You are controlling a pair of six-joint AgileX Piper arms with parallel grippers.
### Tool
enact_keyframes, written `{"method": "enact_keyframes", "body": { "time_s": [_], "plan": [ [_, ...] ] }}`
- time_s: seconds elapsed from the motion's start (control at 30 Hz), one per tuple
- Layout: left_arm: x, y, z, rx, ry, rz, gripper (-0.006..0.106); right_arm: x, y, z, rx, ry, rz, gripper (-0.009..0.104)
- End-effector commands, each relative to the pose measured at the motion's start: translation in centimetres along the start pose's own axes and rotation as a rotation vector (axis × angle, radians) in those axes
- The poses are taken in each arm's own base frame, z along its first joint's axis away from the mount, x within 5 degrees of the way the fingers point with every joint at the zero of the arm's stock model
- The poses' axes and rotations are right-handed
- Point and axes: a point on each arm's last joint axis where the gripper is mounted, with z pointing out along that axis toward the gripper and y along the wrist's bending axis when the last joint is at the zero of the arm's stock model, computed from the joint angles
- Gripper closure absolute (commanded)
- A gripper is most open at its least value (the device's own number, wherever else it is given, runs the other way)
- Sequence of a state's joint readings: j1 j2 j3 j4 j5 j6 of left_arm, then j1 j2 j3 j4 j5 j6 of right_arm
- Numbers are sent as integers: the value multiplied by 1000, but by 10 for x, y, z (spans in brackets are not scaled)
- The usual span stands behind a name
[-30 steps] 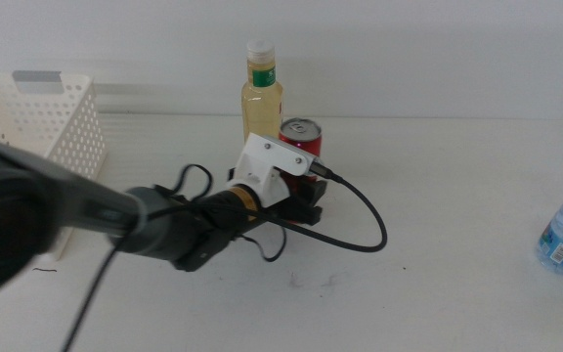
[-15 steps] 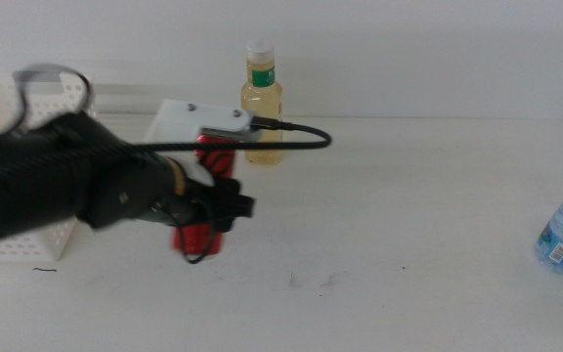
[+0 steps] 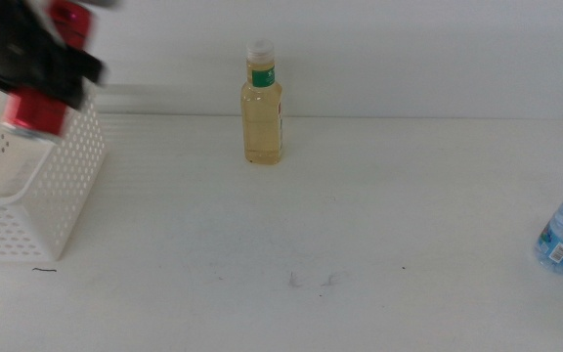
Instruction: Use arms to grab the bottles and put them into the dustbin to the left of the table.
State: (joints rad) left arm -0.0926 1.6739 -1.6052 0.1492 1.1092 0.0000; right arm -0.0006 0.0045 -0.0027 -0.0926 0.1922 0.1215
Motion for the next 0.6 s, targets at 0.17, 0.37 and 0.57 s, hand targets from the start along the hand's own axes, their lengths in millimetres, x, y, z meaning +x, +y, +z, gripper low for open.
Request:
{"method": "enact_keyframes", "body": {
  "time_s": [0.17, 0.37, 0.57],
  "plan": [
    [-24, 77, 36, 33, 28, -94, 89, 0, -1, 0, 10, -8, -14, 21],
    [-14, 100, 91, 23, 143, -124, 89, 0, -1, 0, 10, -8, -14, 21],
    [-4, 109, 140, 32, 219, -129, 86, 0, -1, 0, 10, -8, -14, 21]
  ]
}}
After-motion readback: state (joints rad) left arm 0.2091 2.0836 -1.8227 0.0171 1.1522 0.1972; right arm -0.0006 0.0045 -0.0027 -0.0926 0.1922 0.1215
